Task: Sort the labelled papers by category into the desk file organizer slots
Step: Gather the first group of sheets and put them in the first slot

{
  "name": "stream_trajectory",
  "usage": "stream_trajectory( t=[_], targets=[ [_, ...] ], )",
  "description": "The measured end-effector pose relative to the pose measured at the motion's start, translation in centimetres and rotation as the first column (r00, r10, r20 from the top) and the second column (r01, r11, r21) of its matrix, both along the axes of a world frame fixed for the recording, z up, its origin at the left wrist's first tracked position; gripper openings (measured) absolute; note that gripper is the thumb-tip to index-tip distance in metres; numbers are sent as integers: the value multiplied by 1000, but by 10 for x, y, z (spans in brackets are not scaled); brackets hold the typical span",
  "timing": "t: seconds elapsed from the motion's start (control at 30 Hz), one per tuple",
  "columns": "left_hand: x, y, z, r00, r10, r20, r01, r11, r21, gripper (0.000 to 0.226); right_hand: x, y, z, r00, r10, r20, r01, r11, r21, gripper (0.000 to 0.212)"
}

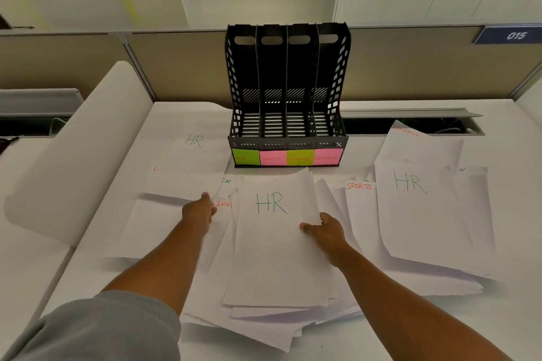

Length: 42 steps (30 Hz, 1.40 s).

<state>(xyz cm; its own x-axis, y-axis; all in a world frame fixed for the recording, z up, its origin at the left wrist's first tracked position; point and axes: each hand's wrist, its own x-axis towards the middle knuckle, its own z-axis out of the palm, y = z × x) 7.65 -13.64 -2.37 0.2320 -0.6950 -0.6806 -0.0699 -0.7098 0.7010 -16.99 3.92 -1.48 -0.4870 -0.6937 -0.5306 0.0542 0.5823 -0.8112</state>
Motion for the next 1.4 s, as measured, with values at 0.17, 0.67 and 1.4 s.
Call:
stream_trajectory(
  t=[0.17, 0.67, 1.4],
  targets=[
    [2, -6, -2, 996, -86, 19, 86, 996, 15, 10, -4, -2, -2, 1000, -8, 24, 8, 1000, -2, 23],
    [-36, 102, 7, 712, -531, -460, 663, 725, 189, 13, 2, -22, 6, 996, -36, 80, 35, 999, 12, 21],
    [-32, 95, 41, 950, -208, -233, 188, 976, -107, 62, -48, -2, 31, 976, 60, 208, -6, 967, -253, 34]
  ],
)
